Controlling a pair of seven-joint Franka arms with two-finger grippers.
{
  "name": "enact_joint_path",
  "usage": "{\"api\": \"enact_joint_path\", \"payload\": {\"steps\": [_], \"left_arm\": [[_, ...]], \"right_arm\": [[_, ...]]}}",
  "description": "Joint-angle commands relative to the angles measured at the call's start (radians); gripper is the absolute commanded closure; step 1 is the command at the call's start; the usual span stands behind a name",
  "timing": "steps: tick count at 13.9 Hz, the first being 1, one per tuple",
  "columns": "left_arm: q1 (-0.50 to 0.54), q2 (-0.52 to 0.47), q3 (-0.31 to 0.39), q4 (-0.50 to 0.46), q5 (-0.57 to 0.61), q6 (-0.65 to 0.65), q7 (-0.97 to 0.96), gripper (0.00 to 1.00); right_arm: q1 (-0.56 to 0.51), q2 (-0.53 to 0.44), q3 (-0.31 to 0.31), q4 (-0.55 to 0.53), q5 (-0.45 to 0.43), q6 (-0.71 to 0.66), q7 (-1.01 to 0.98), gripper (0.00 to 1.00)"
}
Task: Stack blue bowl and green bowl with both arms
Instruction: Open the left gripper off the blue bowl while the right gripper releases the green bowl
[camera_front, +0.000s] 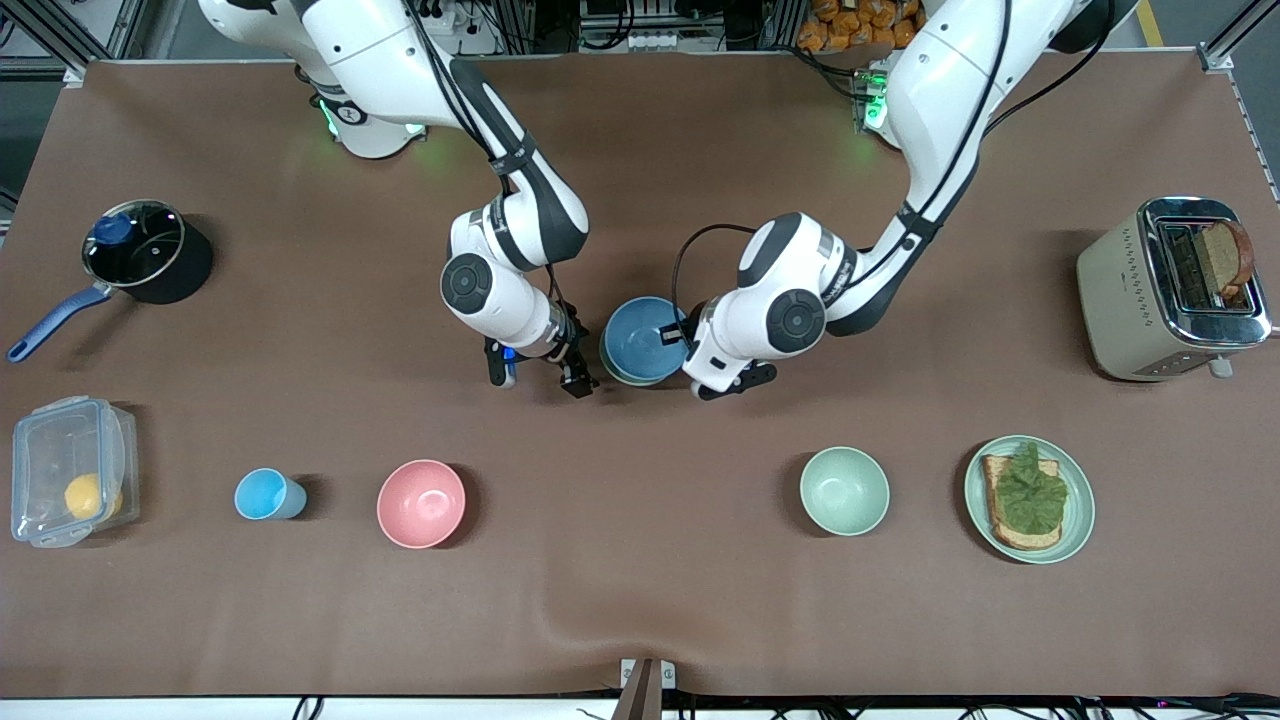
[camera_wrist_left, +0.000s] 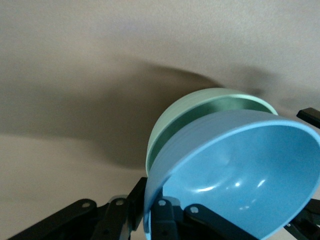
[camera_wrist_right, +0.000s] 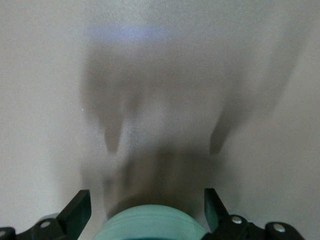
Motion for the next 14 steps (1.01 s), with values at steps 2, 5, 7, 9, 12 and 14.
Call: {"api": "enact_joint_path", "payload": {"steps": [2, 5, 7, 9, 12, 14], "left_arm": [[-0.035, 0.025, 0.03, 0.027, -0.007, 0.004, -0.017, 1.0], [-0.044, 0.026, 0.037, 0.027, -0.005, 0.004, -0.014, 0.57], [-0.055, 0.025, 0.045, 0.029, -0.004, 0.004, -0.017, 0.0], [-0.059, 0.002, 0.053, 0.03, 0.032, 0.004, -0.024, 0.0], [-0.045, -0.046, 0.053, 0.039, 0.102, -0.013, -0.064, 0.0], [-0.033, -0.078, 0.059, 0.045, 0.112, -0.048, -0.064, 0.0]], "right_arm": [[0.004, 0.005, -0.001, -0.002, 0.028, 0.015, -0.02, 0.0], [0.004, 0.005, -0.001, -0.004, 0.028, 0.013, -0.02, 0.0], [0.006, 0.005, -0.001, -0.011, 0.028, 0.015, -0.02, 0.0], [0.006, 0.005, -0.001, -0.013, 0.028, 0.013, -0.02, 0.0], [0.004, 0.002, -0.003, -0.013, 0.027, 0.0, -0.023, 0.0], [-0.007, -0.022, -0.004, -0.013, 0.025, -0.054, -0.07, 0.0]]}}
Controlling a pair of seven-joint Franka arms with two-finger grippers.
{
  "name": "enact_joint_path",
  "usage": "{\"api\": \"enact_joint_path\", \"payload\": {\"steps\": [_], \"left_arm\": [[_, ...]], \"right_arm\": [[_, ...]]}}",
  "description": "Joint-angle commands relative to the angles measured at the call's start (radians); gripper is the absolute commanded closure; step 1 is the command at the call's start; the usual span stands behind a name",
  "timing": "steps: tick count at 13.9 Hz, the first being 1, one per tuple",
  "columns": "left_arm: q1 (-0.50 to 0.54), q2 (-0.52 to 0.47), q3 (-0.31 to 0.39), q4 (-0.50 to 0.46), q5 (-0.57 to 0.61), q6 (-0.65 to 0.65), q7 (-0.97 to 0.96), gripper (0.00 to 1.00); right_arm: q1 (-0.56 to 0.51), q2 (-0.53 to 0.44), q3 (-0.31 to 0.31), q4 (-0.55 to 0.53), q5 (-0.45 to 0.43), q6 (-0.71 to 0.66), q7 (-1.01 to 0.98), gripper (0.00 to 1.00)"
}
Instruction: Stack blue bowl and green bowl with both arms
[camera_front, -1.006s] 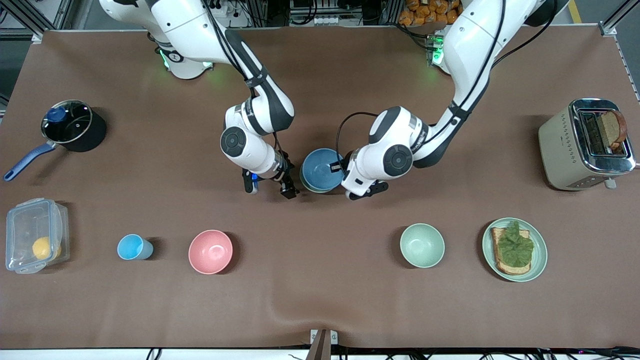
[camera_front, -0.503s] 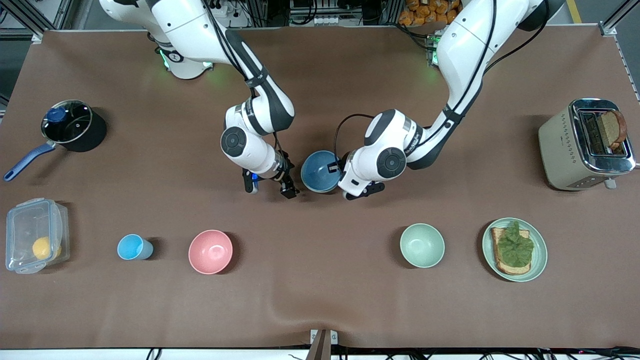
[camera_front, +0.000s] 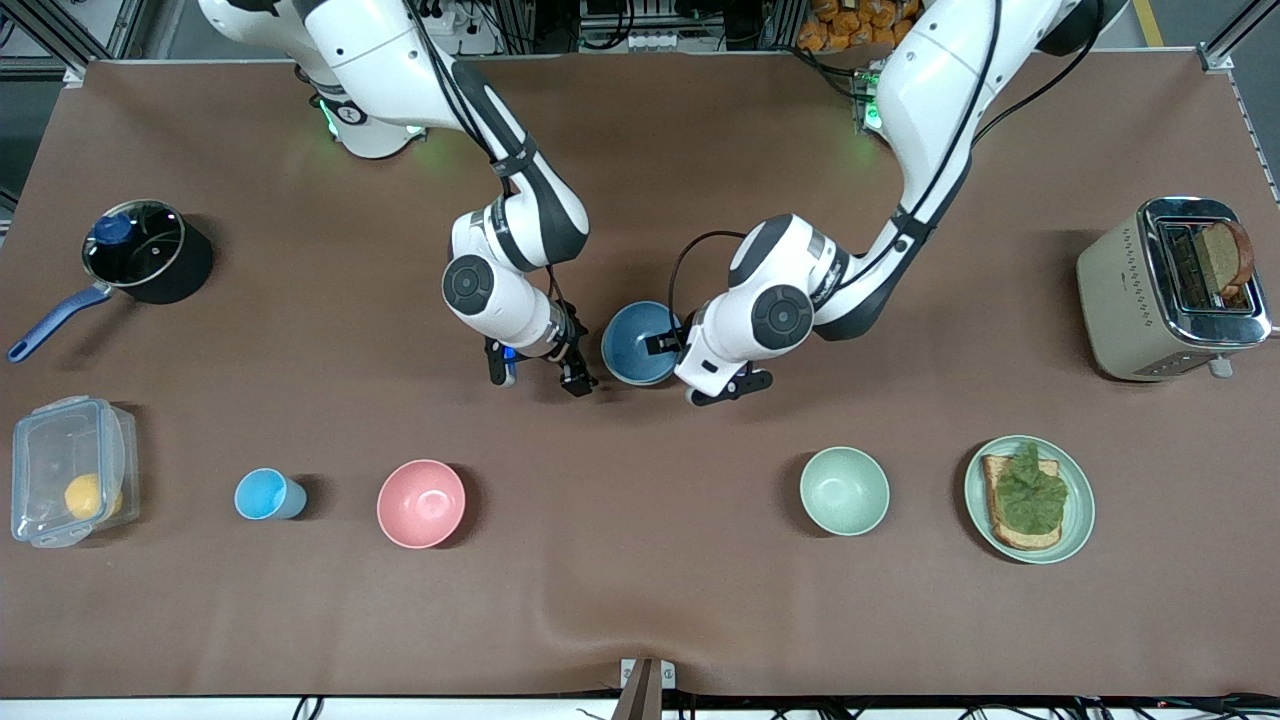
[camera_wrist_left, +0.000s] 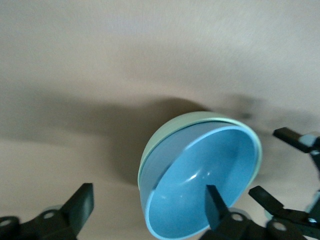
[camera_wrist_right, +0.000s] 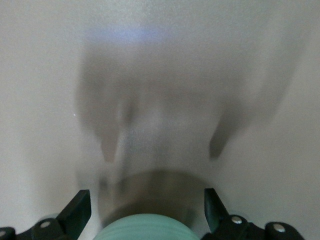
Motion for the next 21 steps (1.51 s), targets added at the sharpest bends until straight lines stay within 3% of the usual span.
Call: {"api": "enact_joint_path", "payload": {"steps": [1, 4, 8, 11, 15, 19, 21], "left_arm": [[0.014, -0.076, 0.024, -0.002, 0.039, -0.067, -0.027, 0.0], [0.069, -0.155, 0.044, 0.014, 0.145, -0.152, -0.022, 0.0], [0.195, -0.224, 0.044, 0.058, 0.266, -0.233, 0.005, 0.0], [0.281, -0.242, 0.044, 0.115, 0.301, -0.235, 0.053, 0.0], [0.399, -0.305, 0.035, 0.126, 0.291, -0.278, 0.233, 0.0], [0.451, -0.383, 0.035, 0.118, 0.286, -0.348, 0.391, 0.0], [0.435, -0.423, 0.079, 0.112, 0.283, -0.388, 0.487, 0.0]], "right_arm": [[-0.024, -0.056, -0.011, -0.008, 0.017, -0.13, -0.095, 0.0], [-0.128, -0.151, -0.035, -0.002, 0.008, -0.391, -0.212, 0.0], [-0.14, -0.221, -0.124, 0.022, -0.194, -0.606, -0.244, 0.0], [-0.189, -0.23, -0.153, 0.097, -0.216, -0.767, -0.354, 0.0], [-0.194, -0.256, -0.187, 0.133, -0.364, -0.843, -0.518, 0.0], [-0.202, -0.277, -0.293, 0.194, -0.397, -0.967, -0.801, 0.0], [-0.267, -0.305, -0.305, 0.199, -0.401, -0.989, -0.96, 0.0]]}}
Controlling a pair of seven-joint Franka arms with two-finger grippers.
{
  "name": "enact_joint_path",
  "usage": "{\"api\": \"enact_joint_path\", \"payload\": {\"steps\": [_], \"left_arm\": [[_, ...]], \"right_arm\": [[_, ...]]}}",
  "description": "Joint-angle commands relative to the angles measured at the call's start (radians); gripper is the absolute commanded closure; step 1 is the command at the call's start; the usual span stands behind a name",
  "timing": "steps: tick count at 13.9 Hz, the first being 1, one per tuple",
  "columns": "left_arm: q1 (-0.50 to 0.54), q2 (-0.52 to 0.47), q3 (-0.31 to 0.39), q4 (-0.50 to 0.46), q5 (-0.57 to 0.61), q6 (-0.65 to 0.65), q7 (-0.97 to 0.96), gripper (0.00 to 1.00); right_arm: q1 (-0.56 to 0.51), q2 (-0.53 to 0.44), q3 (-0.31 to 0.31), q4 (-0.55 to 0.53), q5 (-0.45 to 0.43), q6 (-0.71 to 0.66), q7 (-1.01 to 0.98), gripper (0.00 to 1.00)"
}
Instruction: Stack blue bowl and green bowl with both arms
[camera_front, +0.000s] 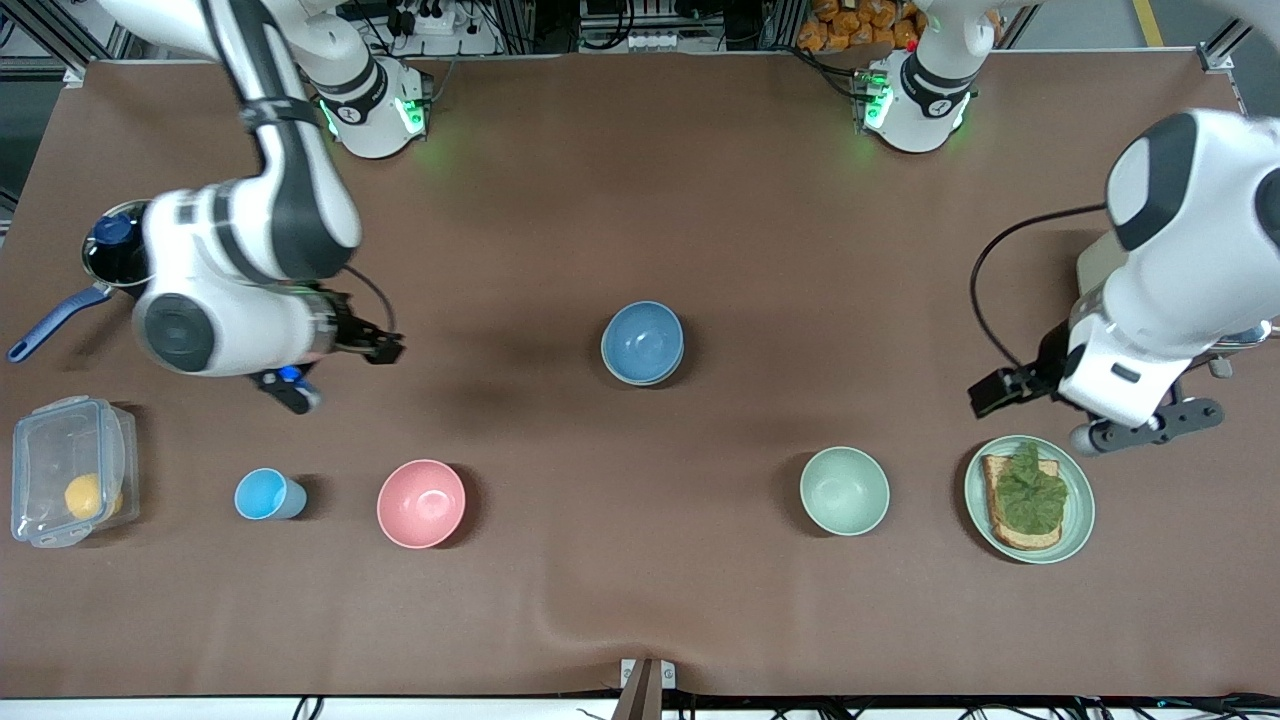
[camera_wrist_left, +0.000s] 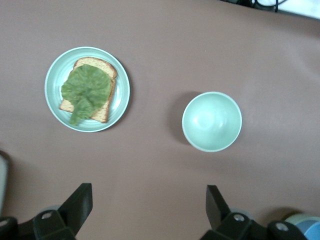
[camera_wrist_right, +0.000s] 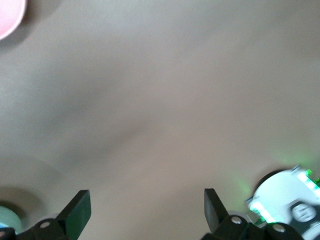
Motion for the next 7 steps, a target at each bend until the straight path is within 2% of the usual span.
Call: {"api": "enact_joint_path", "payload": {"steps": [1, 2, 3, 5, 7], "left_arm": [[-0.062, -0.086, 0.099, -0.028, -0.003, -0.075, 0.11, 0.0], [-0.123, -0.113, 0.176, -0.031, -0.039, -0.1, 0.138, 0.0], [-0.145, -0.149, 0.221, -0.044, -0.082, -0.131, 0.162, 0.0], [-0.145, -0.215, 0.247, -0.064, -0.14, -0.206, 0.193, 0.0], [-0.142, -0.256, 0.249, -0.062, -0.141, -0.235, 0.181, 0.0]], "right_arm": [[-0.091, -0.049, 0.0, 0.002, -0.026, -0.031, -0.183, 0.0], [-0.117, -0.064, 0.001, 0.0, -0.041, -0.032, -0.218, 0.0], [-0.132, -0.079, 0.003, 0.0, -0.075, -0.041, -0.255, 0.0], [-0.16, -0.122, 0.016, 0.003, -0.136, -0.043, -0.307, 0.0], [-0.212, -0.17, 0.051, 0.005, -0.167, -0.04, -0.373, 0.0]]}}
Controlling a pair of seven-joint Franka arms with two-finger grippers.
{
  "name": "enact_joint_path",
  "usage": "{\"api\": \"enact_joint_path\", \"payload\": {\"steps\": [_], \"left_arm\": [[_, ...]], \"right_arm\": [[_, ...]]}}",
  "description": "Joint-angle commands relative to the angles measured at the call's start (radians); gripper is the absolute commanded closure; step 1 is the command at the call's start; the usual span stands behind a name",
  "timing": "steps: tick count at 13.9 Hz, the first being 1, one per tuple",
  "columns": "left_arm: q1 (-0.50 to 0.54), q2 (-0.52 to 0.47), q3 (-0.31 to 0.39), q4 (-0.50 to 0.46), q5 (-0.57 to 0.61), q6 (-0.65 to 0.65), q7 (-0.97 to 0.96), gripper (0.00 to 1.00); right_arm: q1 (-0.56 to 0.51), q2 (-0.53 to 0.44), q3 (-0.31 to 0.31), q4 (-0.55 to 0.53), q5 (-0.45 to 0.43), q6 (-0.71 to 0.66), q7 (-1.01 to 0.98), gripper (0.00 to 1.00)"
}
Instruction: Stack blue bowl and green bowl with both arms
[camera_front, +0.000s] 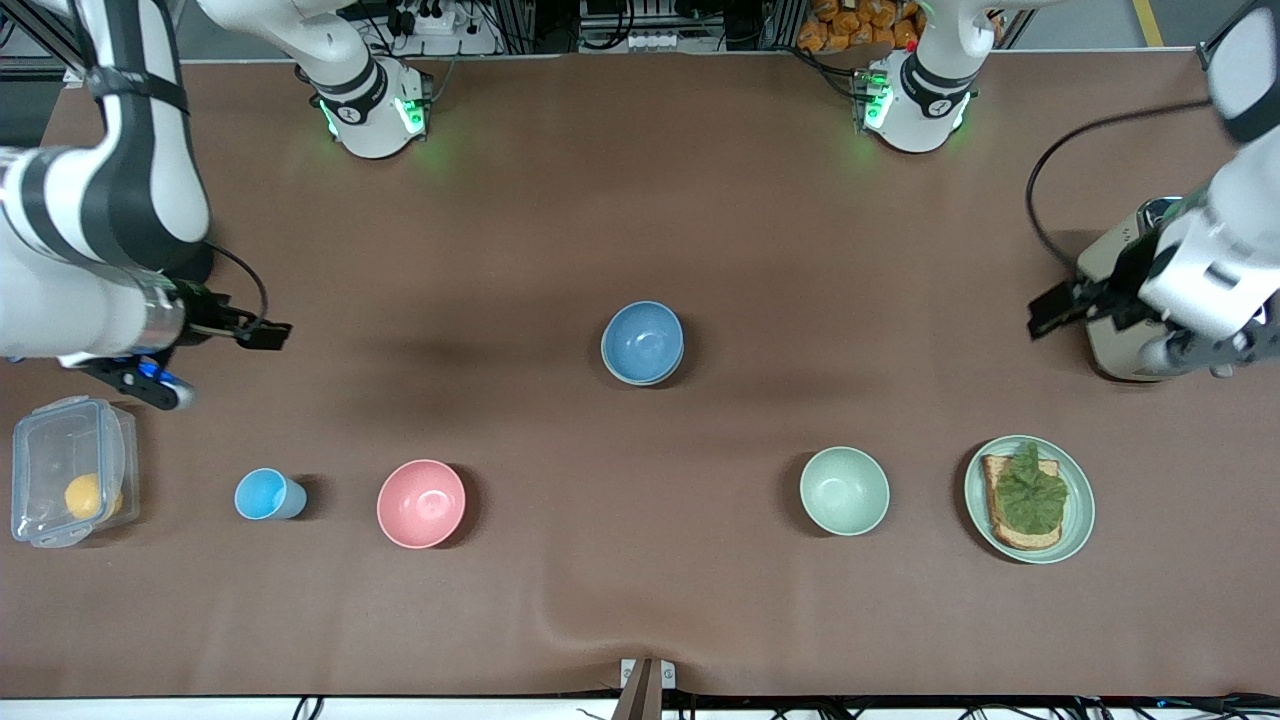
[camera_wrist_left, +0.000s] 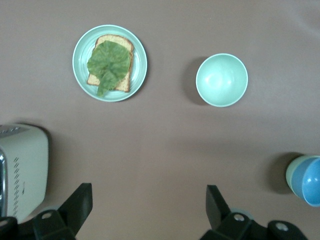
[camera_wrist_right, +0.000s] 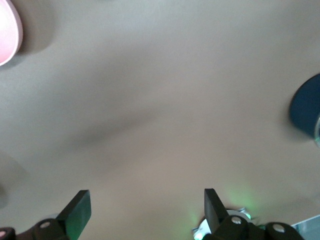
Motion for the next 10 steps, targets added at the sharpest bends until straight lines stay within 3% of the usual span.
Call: {"api": "enact_joint_path", "payload": {"steps": [1, 3, 5, 8, 10], "left_arm": [[-0.008, -0.073, 0.014, -0.038, -0.022, -0.022, 0.004, 0.0], [-0.01, -0.082, 0.011, -0.038, -0.011, -0.044, 0.018, 0.0], [-0.013, -0.094, 0.006, -0.037, -0.006, -0.085, 0.042, 0.0], [-0.016, -0.12, 0.006, -0.038, 0.027, -0.1, 0.12, 0.0], [-0.019, -0.121, 0.003, -0.035, 0.053, -0.1, 0.12, 0.0]], "right_arm": [[-0.125, -0.096, 0.115, -0.006, -0.055, -0.004, -0.071, 0.0], [-0.262, -0.13, 0.245, 0.038, -0.078, 0.0, -0.124, 0.0], [-0.31, -0.124, 0.264, 0.127, -0.079, 0.0, -0.137, 0.0], [-0.388, -0.201, 0.368, 0.135, -0.079, -0.001, -0.138, 0.0], [-0.399, -0.241, 0.378, 0.144, -0.075, 0.009, -0.138, 0.0]]}}
